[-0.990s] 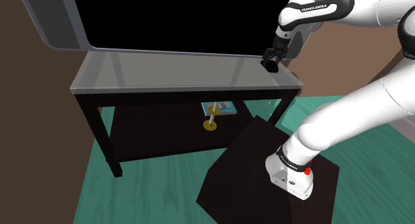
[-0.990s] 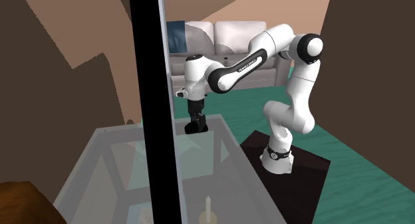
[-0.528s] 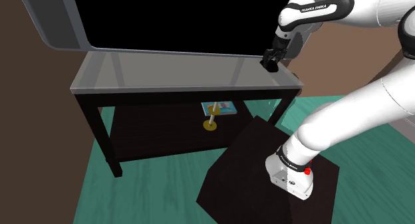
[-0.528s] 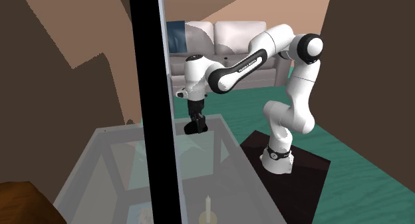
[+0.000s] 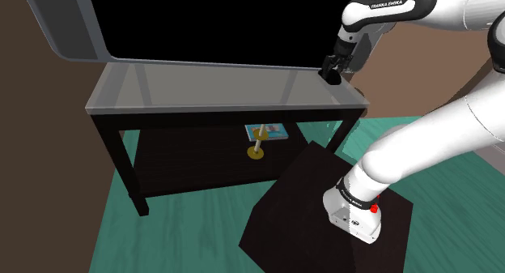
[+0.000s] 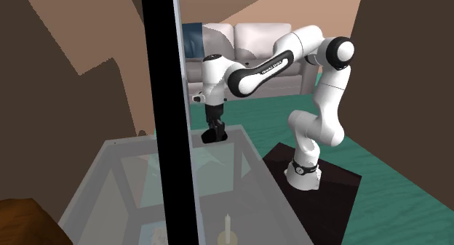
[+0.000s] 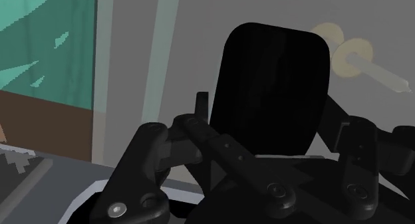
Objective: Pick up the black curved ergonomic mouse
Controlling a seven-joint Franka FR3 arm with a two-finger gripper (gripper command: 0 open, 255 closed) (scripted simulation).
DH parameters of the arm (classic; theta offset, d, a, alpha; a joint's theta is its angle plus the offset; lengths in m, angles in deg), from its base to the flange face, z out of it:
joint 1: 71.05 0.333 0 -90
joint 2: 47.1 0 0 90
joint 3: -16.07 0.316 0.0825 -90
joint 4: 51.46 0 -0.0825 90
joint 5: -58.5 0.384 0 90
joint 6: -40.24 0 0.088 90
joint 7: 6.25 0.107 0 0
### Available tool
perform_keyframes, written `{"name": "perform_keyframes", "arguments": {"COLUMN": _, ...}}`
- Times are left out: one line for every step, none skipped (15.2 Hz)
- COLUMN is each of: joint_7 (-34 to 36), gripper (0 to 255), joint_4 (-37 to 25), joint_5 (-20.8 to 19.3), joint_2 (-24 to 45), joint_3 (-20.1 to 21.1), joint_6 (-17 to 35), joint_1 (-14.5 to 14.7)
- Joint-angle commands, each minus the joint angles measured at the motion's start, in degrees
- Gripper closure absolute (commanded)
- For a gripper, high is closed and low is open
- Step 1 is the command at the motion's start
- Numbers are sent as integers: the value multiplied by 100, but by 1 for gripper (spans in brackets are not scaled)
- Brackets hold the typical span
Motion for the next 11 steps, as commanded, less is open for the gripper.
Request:
{"name": "perform_keyframes", "arguments": {"joint_7": 7, "gripper": 255, "joint_4": -121, "joint_5": 6, "joint_2": -36, "joint_3": 30, "joint_6": -157, "joint_1": 5}}
{"name": "perform_keyframes", "arguments": {"joint_7": 8, "gripper": 255, "joint_4": -184, "joint_5": 8, "joint_2": -53, "joint_3": 43, "joint_6": -237, "joint_1": 7}}
{"name": "perform_keyframes", "arguments": {"joint_7": 8, "gripper": 255, "joint_4": -248, "joint_5": 11, "joint_2": -68, "joint_3": 56, "joint_6": -316, "joint_1": 9}}
{"name": "perform_keyframes", "arguments": {"joint_7": 8, "gripper": 255, "joint_4": -314, "joint_5": 15, "joint_2": -82, "joint_3": 68, "joint_6": -395, "joint_1": 11}}
{"name": "perform_keyframes", "arguments": {"joint_7": 8, "gripper": 255, "joint_4": -380, "joint_5": 19, "joint_2": -94, "joint_3": 81, "joint_6": -474, "joint_1": 13}}
{"name": "perform_keyframes", "arguments": {"joint_7": 7, "gripper": 255, "joint_4": -448, "joint_5": 23, "joint_2": -105, "joint_3": 93, "joint_6": -552, "joint_1": 16}}
{"name": "perform_keyframes", "arguments": {"joint_7": 6, "gripper": 255, "joint_4": -517, "joint_5": 27, "joint_2": -115, "joint_3": 104, "joint_6": -630, "joint_1": 19}}
{"name": "perform_keyframes", "arguments": {"joint_7": 5, "gripper": 255, "joint_4": -587, "joint_5": 32, "joint_2": -123, "joint_3": 115, "joint_6": -708, "joint_1": 22}}
{"name": "perform_keyframes", "arguments": {"joint_7": 3, "gripper": 255, "joint_4": -658, "joint_5": 37, "joint_2": -129, "joint_3": 126, "joint_6": -785, "joint_1": 25}}
{"name": "perform_keyframes", "arguments": {"joint_7": 1, "gripper": 255, "joint_4": -730, "joint_5": 43, "joint_2": -134, "joint_3": 137, "joint_6": -862, "joint_1": 28}}
{"name": "perform_keyframes", "arguments": {"joint_7": 0, "gripper": 255, "joint_4": -740, "joint_5": 44, "joint_2": -136, "joint_3": 139, "joint_6": -874, "joint_1": 28}}
